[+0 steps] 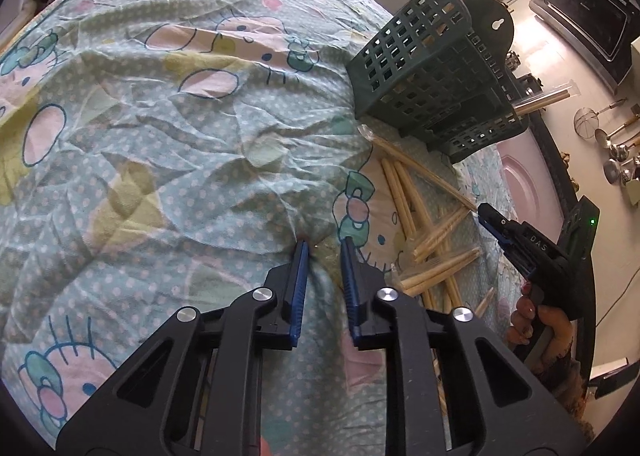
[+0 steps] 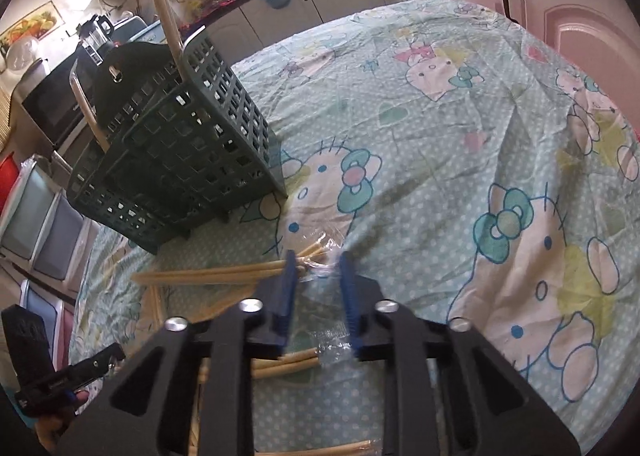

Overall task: Organize utensils
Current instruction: 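Close the left tool on a wrapped chopstick while the right tool grasps another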

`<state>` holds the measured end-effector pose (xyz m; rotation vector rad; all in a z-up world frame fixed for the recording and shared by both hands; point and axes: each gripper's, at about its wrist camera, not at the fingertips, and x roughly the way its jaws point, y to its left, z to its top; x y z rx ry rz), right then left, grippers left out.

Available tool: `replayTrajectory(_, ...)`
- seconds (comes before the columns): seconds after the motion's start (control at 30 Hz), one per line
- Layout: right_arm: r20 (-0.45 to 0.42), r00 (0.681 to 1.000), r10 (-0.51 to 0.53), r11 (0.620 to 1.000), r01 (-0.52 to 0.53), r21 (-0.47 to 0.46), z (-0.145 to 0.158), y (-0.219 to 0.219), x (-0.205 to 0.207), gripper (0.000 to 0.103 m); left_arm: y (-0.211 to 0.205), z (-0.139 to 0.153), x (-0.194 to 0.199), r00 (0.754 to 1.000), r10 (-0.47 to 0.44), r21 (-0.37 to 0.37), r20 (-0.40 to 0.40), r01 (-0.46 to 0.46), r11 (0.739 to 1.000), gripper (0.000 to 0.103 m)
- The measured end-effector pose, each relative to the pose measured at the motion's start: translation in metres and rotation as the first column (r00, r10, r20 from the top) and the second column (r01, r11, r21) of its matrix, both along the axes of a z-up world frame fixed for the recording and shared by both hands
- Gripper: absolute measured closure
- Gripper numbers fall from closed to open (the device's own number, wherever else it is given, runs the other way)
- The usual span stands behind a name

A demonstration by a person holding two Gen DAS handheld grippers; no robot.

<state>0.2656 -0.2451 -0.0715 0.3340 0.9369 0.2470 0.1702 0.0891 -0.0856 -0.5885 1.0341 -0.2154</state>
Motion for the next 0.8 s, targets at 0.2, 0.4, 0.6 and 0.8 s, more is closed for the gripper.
replayTrajectory(0.2, 0.039, 0.999, 0.015, 1.000, -0.015, -0.011, 0.010, 0.002, -0.008, 0.100, 0.006, -0.002, 0.000, 1.000, 0.000, -0.019, 0.007, 0.000, 1.000, 0.101)
replayTrajectory(0.4, 0.080, 0.996, 0.031, 0.999, -0.028, -0.033, 0.024, 0.006, -0.017, 0.100, 0.012, -0.001, -0.002, 1.000, -0.023, -0.069, 0.019, 0.025, 0.997, 0.103)
replayTrajectory(0.6, 0.113, 0.993, 0.036, 0.999, -0.031, -0.040, 0.036, 0.009, -0.020, 0.100, 0.019, -0.002, -0.002, 1.000, -0.006, -0.109, -0.006, 0.006, 0.994, 0.096)
replayTrajectory(0.8, 0.160, 0.985, 0.063, 0.998, -0.057, -0.038, 0.055, 0.015, -0.028, 0.100, 0.004, 0.001, 0.008, 0.999, -0.030, -0.075, -0.021, 0.029, 0.997, 0.083)
